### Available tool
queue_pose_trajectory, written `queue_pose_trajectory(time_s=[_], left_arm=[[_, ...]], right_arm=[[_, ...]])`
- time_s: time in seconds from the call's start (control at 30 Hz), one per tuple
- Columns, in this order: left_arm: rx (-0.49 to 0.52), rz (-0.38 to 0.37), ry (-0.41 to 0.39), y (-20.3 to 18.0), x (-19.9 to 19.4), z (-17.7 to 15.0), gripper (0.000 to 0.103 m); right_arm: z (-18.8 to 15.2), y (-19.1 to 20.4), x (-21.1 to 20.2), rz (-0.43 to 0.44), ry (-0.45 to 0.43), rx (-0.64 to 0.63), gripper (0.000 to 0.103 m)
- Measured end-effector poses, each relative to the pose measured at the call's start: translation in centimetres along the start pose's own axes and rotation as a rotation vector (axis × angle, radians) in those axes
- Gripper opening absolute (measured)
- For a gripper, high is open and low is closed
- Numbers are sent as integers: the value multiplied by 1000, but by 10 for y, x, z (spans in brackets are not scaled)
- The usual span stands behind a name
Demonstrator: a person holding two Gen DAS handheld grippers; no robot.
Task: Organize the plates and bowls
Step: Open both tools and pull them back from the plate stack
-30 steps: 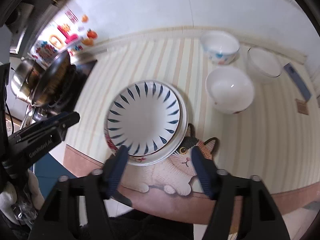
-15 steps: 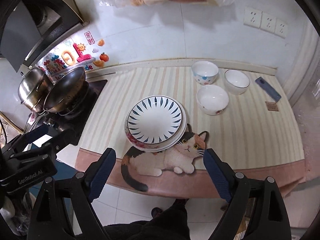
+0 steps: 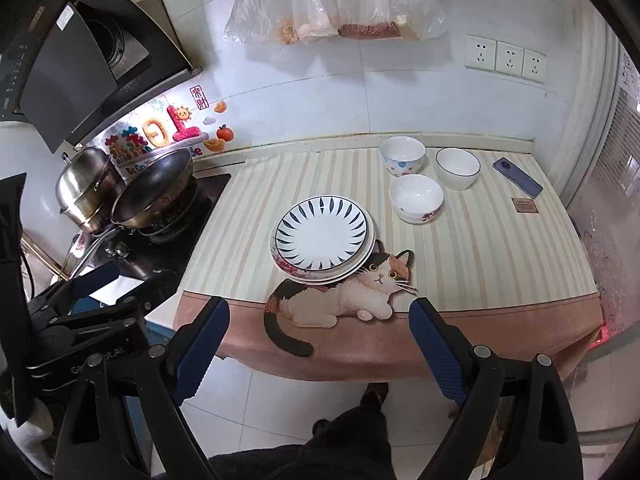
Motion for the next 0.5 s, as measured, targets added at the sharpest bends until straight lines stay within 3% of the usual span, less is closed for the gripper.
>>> queue_pose_trajectory(time_s=[0.27,0.4,0.5], left_arm=[[-13,-4,-63,-16,7,20,93],[-24,-26,-82,-36,33,45,93],[-21,-49,-52,-60,70,71,93]], right_arm=[[20,-40,17,57,9,73,93],[44,-85,46,66,31,139,93],[66,-121,77,65,69,186,94]])
Point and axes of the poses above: each gripper's, at about its wrist camera, not at the fingertips, and x roughly the way its jaws point, y to its left, z to its top, the point moved 5 cm from there along x, roughly the way its jaws point, and after that the axes turned 5 degrees about x, right-handed, at the moved point
